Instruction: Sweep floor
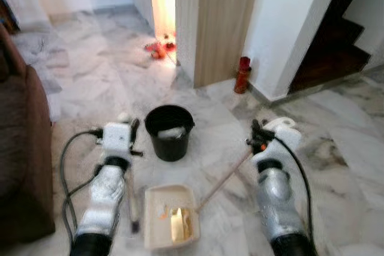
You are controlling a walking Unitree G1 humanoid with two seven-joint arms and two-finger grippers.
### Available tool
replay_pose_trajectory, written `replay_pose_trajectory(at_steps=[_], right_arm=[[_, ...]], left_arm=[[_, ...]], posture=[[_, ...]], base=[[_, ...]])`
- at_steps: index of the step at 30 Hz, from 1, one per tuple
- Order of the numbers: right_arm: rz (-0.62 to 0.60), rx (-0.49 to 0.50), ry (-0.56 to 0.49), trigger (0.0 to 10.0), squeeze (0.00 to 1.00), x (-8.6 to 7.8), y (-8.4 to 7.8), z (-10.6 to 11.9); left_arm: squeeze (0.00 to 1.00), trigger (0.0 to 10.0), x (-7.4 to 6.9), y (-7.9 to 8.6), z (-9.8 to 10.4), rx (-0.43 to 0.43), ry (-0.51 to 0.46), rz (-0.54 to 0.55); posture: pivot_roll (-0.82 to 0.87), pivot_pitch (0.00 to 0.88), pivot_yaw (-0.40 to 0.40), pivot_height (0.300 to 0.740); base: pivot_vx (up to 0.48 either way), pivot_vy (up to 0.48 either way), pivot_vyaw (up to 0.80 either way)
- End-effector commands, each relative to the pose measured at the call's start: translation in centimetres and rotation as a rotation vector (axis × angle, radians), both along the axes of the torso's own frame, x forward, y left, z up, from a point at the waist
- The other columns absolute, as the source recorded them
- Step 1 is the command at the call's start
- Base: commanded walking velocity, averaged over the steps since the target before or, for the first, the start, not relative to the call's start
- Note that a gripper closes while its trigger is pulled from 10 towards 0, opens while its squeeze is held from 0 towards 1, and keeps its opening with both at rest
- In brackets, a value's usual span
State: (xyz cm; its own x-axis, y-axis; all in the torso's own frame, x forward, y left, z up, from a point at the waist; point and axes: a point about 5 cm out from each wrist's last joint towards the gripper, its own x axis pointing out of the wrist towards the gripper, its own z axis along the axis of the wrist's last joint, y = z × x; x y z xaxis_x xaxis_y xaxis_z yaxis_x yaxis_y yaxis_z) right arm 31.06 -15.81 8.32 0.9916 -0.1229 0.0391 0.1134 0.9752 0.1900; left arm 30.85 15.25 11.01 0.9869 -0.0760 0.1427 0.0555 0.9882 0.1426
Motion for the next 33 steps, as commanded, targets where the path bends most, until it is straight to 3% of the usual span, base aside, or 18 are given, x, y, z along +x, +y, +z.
replay_pose_trajectory(at_steps=[1,12,16,24,33], right_arm=[[0.010,-0.002,-0.057,10.0,0.00,0.5,0.5,1.3],[0.024,0.009,-0.058,10.0,0.00,0.5,0.7,1.3],[0.025,0.010,-0.061,10.0,0.00,0.5,0.7,1.4],[0.026,0.011,-0.066,10.0,0.00,0.5,0.6,1.6],[0.038,0.014,-0.065,10.0,0.00,0.5,0.8,1.6]], left_arm=[[0.00,10.0,0.4,0.6,1.6,0.016,-0.071,0.013],[0.00,10.0,0.3,0.6,1.5,0.016,-0.068,0.019],[0.00,10.0,0.2,0.6,1.2,0.015,-0.054,0.017],[0.00,10.0,-1.0,2.7,-0.2,0.065,-0.019,0.065],[0.00,10.0,-1.6,3.7,-0.7,0.084,-0.003,0.102]], posture=[[0.05,0.000,-0.060,0.740],[0.05,0.000,-0.062,0.740],[0.05,0.000,-0.062,0.740],[0.05,0.000,-0.059,0.740],[0.06,0.000,-0.060,0.740]], base=[[0.379,0.000,0.00],[0.377,0.000,0.00],[0.000,0.000,0.00],[0.000,0.000,0.00],[0.000,0.000,0.00]])
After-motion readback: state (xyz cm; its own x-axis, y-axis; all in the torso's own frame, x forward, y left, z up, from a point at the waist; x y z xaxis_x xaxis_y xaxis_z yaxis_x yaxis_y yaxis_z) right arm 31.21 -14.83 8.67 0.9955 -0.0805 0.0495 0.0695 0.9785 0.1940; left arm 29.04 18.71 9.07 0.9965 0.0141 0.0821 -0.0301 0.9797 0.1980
